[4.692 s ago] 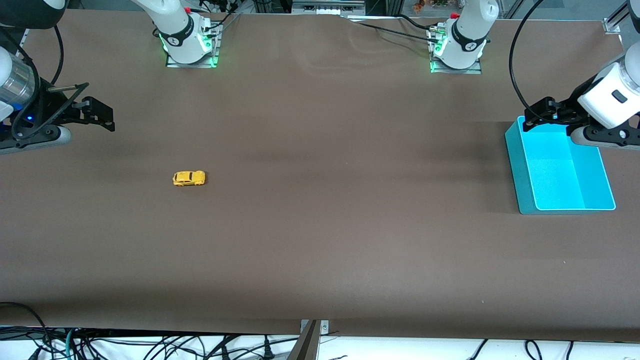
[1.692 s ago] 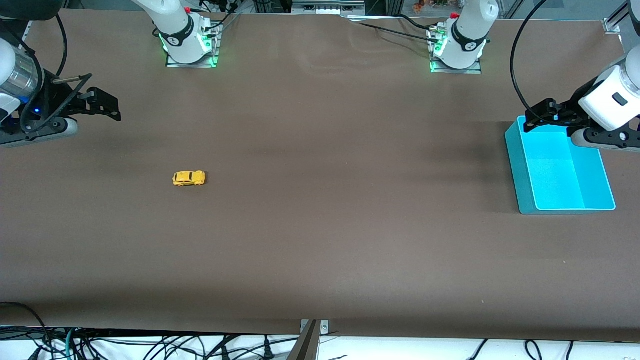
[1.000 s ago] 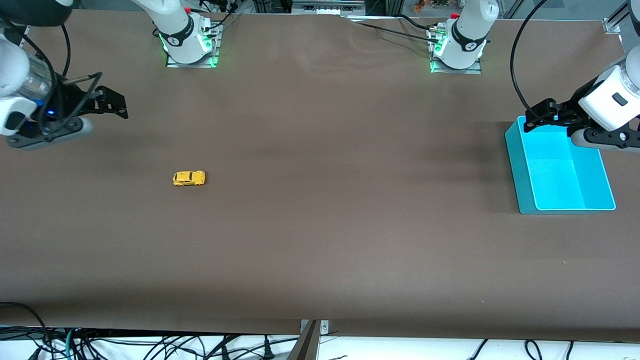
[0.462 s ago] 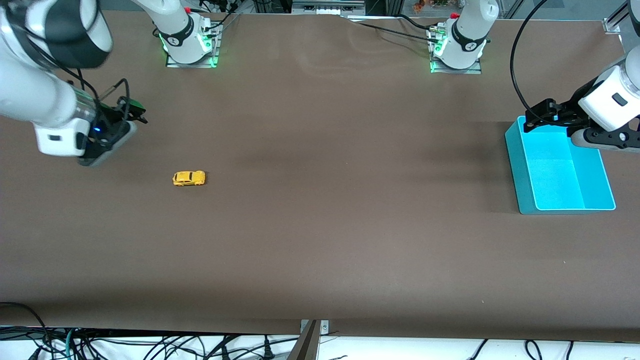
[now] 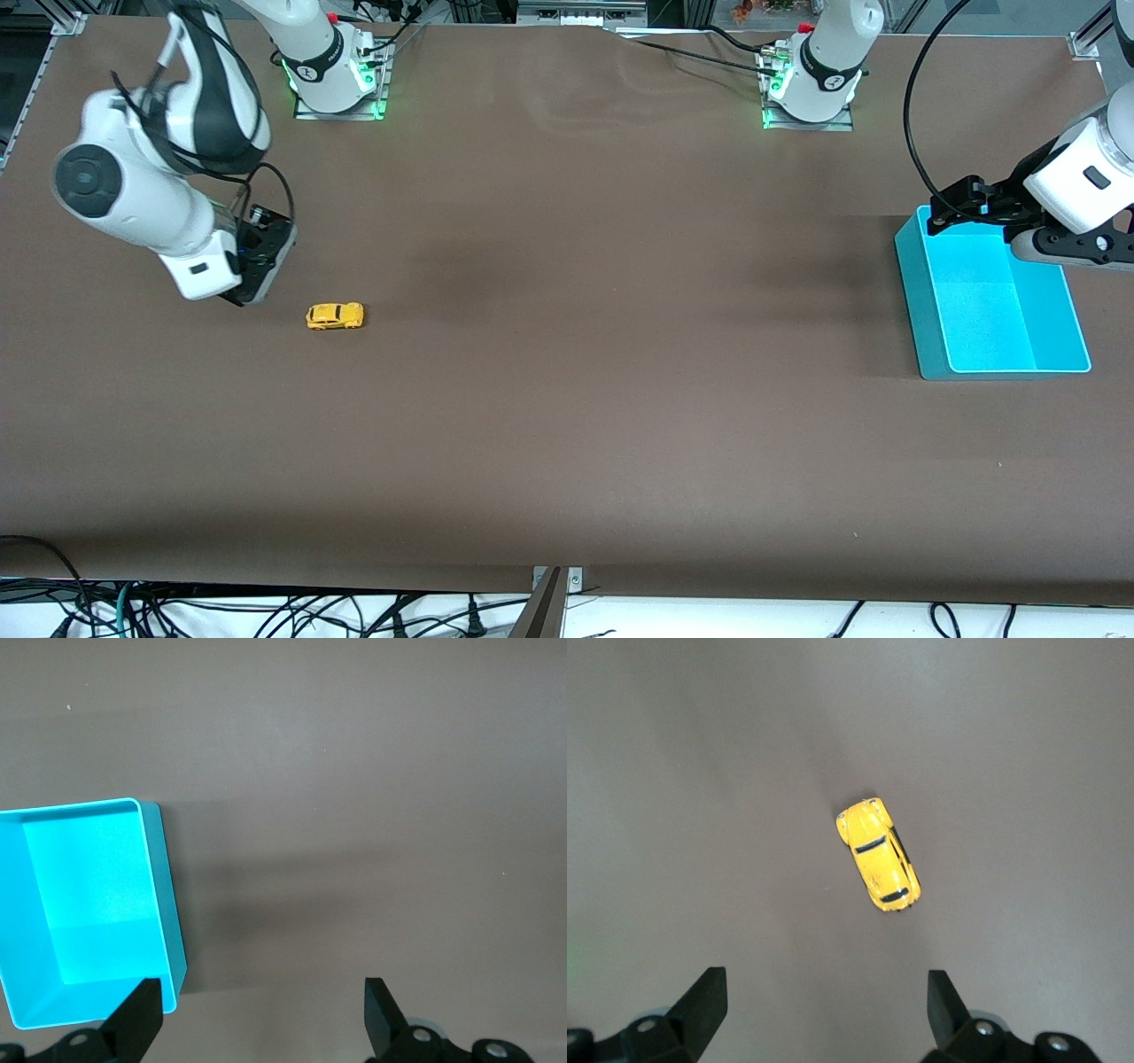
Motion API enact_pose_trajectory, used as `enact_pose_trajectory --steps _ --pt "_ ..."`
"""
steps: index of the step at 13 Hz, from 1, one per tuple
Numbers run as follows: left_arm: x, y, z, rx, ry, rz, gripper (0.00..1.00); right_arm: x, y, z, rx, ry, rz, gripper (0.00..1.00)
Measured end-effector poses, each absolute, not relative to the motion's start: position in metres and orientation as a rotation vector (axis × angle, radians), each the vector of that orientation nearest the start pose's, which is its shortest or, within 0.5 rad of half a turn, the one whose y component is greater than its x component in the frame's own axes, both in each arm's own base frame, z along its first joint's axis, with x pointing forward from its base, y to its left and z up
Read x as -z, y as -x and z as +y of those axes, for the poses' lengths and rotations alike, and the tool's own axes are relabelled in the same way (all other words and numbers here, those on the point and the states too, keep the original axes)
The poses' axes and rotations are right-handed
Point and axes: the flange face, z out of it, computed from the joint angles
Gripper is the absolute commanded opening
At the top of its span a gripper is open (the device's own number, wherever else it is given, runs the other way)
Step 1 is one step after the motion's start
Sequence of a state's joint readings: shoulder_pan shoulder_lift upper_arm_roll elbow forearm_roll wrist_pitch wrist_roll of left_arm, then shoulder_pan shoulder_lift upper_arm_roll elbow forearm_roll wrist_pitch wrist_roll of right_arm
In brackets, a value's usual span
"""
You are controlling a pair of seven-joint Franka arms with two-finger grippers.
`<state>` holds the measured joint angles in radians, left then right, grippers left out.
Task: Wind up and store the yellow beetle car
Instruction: 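Reach the right gripper down over the yellow car and grasp it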
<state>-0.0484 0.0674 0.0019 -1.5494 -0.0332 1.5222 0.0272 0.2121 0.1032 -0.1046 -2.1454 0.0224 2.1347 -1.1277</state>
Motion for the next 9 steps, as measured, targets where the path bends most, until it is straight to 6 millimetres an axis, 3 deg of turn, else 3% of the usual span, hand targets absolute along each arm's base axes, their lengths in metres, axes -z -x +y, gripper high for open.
enact_pose_trajectory --steps 4,9 --pt "-0.592 -0.568 -0.030 -0.152 3.168 0.117 1.00 -0.294 -0.531 0.068 -0.036 2.344 -2.077 1.00" --pt "-0.592 -0.568 -0.030 -0.153 3.168 0.117 1.00 -0.248 -0.538 0.073 0.020 2.269 -2.210 1.00"
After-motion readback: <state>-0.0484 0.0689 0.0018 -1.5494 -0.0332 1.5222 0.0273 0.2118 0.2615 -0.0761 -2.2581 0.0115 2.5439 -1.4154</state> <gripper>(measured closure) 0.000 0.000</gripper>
